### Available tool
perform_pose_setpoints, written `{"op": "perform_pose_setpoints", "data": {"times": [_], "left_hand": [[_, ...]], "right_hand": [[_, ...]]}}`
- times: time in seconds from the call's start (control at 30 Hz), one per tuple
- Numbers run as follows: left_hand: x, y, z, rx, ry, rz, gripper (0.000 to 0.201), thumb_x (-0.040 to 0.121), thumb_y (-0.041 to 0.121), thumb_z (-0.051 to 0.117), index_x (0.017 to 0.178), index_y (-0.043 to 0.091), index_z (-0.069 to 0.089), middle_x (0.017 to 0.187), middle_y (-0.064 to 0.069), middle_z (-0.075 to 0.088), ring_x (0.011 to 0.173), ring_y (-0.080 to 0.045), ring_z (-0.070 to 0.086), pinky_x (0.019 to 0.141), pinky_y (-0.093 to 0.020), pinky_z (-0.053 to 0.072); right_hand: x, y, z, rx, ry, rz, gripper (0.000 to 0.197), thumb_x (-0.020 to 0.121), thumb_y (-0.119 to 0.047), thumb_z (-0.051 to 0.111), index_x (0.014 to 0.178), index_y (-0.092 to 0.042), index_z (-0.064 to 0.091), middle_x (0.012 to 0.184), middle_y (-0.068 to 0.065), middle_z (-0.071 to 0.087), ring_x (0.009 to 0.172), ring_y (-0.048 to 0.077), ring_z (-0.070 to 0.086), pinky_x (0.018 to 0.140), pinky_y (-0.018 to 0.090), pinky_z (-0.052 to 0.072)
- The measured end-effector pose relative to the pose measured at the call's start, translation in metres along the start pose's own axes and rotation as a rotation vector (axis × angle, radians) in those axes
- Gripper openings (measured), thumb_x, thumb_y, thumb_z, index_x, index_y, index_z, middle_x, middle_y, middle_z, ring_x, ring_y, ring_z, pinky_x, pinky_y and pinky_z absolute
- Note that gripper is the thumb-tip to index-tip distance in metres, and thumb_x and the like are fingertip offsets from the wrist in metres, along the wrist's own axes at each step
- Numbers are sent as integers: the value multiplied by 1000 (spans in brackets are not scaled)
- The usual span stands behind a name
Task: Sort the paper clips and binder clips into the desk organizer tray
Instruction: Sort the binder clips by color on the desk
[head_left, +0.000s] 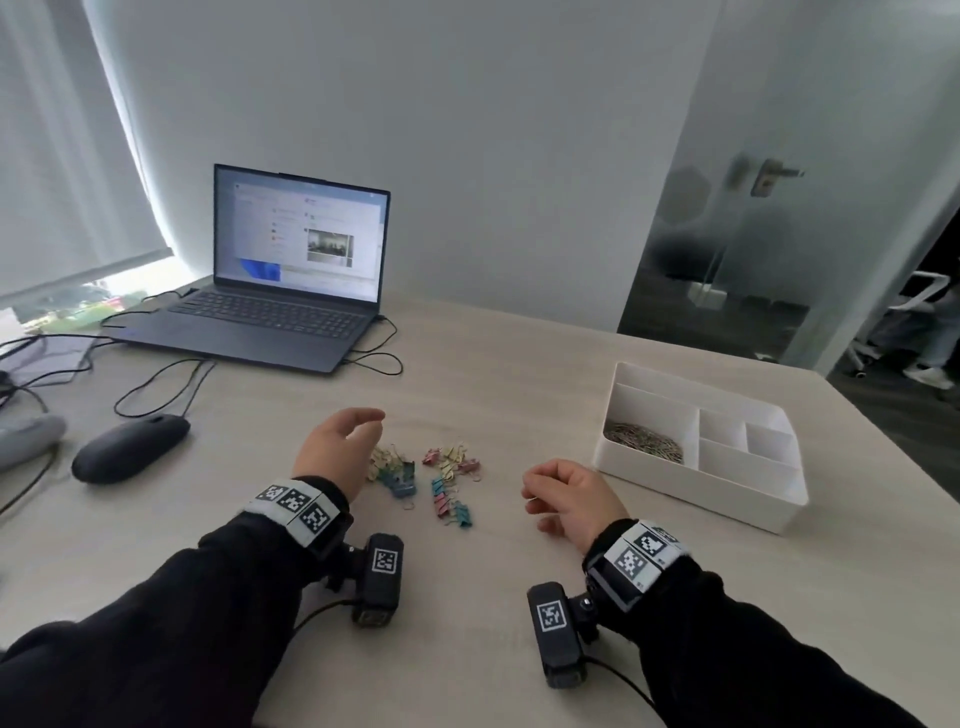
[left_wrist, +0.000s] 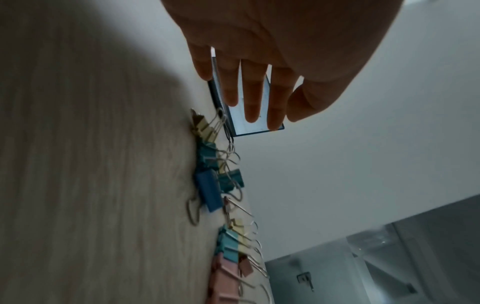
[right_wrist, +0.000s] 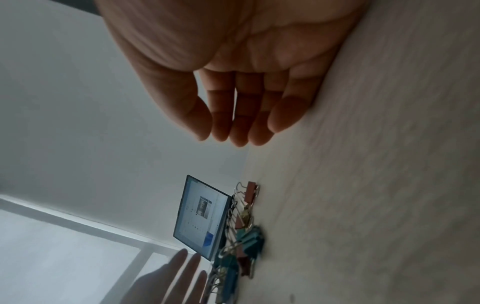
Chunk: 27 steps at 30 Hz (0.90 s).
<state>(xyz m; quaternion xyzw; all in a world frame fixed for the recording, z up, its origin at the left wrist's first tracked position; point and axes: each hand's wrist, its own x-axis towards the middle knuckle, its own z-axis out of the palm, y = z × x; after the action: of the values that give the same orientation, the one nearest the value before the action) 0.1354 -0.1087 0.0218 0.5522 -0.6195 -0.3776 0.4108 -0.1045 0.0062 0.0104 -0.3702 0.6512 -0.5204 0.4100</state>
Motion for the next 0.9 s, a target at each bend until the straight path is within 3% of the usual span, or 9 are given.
{"op": "perform_pose_setpoints", "data": {"times": [0.13, 0.27, 0.37, 0.43, 0.6, 0.9], "left_hand": [[10, -4, 9, 85, -229, -41, 39, 87, 41, 60, 125, 34, 59, 122, 2, 64, 112, -19, 61, 95, -36, 47], [9, 12, 38, 382, -421, 51, 73, 71, 64, 65, 138, 40, 47, 140, 6, 53, 124, -18, 53, 100, -34, 42], [4, 23, 68, 694, -483, 146, 80, 59, 71, 59, 134, 49, 46, 139, 18, 52, 130, -15, 46, 108, -46, 34], [2, 25, 87, 749, -519, 221, 66, 61, 64, 60, 125, 48, 55, 132, 22, 55, 128, -14, 48, 106, -44, 36], [-16, 40, 130, 603, -643, 334, 41, 71, 40, 70, 112, 34, 70, 121, 12, 64, 115, -14, 56, 101, -30, 46], [-77, 68, 201, 244, -651, 290, 19, 79, 28, 65, 96, 33, 71, 90, 12, 67, 88, -7, 64, 77, -17, 44]], "right_hand": [[3, 2, 2, 50, 26, 3, 9, 92, -13, 63, 83, -13, 66, 75, 3, 68, 62, 13, 61, 51, 22, 46], [3, 9, -9, 291, 91, 5, 15, 93, -5, 59, 79, -8, 65, 71, 9, 63, 54, 17, 58, 43, 23, 43], [-3, 12, -20, 439, 140, -7, 16, 95, -3, 55, 81, -6, 62, 65, 9, 61, 49, 16, 55, 41, 22, 41], [-8, 14, -29, 480, 162, -20, 16, 95, -3, 53, 82, -5, 61, 64, 9, 60, 47, 16, 54, 41, 21, 40], [-21, 19, -54, 529, 202, -27, 17, 96, -3, 51, 82, -5, 61, 63, 9, 60, 46, 15, 55, 41, 21, 40], [-53, 29, -93, 535, 244, -42, 18, 96, -3, 50, 82, -4, 60, 65, 11, 59, 48, 15, 52, 41, 22, 40]]}}
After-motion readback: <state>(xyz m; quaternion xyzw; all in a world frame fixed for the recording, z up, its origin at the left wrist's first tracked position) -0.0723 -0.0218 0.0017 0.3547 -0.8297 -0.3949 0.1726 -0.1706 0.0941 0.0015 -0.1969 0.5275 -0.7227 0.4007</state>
